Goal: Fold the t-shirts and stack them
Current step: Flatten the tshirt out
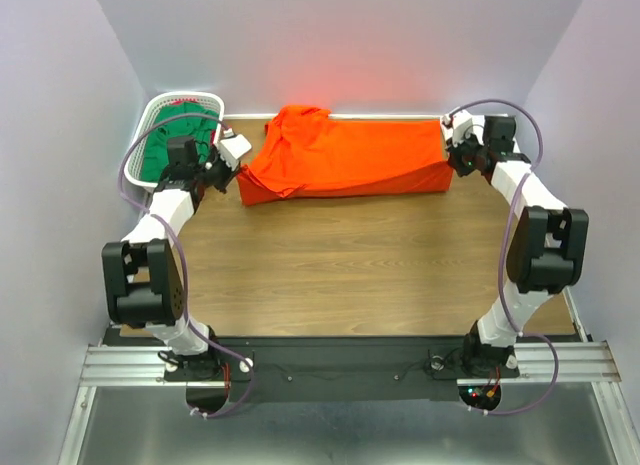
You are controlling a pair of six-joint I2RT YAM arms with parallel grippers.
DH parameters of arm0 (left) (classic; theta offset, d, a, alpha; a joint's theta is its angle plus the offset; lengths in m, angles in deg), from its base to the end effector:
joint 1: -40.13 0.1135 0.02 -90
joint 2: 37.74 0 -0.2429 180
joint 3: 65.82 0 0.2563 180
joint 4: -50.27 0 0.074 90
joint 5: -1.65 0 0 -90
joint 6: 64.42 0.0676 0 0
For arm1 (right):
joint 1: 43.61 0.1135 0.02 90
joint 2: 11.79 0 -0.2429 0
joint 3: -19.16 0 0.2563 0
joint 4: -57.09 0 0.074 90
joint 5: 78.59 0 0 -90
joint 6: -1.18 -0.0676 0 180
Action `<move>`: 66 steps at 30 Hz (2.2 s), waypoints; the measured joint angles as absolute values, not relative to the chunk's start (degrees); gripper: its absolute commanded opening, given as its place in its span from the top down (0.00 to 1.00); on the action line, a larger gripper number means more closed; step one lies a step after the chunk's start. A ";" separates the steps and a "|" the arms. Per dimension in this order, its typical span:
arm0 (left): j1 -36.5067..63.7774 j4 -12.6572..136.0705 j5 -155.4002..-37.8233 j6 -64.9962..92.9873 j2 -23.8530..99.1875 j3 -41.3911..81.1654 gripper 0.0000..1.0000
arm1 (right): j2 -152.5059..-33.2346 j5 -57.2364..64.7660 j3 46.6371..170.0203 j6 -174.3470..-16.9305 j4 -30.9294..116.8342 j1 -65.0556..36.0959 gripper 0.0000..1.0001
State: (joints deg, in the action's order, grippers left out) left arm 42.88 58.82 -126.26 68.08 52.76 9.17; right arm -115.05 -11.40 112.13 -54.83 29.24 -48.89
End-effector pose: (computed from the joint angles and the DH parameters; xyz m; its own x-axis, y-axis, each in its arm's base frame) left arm 0.3869 -0.0230 0.2359 0.0528 0.5362 -0.8425 0.6604 0.6141 0.4322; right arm 0.4357 -0.0139 0.2200 -0.3876 -0.4817 -0.7860 -0.5252 0.8161 -0.2412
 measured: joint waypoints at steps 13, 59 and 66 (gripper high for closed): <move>42.66 94.20 -128.43 105.54 30.53 0.27 0.94 | -88.50 -12.21 91.61 -35.61 16.02 -48.89 0.97; 26.62 90.64 -99.03 77.17 54.79 0.93 0.77 | -119.07 1.12 105.20 -50.32 2.40 -45.85 0.60; 24.17 103.78 -99.81 80.21 47.78 -2.26 0.69 | -112.80 3.50 98.98 -43.96 -7.15 -45.83 0.58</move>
State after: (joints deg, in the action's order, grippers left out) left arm 24.17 103.78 -99.81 80.21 47.78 -2.26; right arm -112.80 3.50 98.98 -43.96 -7.15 -45.83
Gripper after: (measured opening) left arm 0.292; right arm 0.419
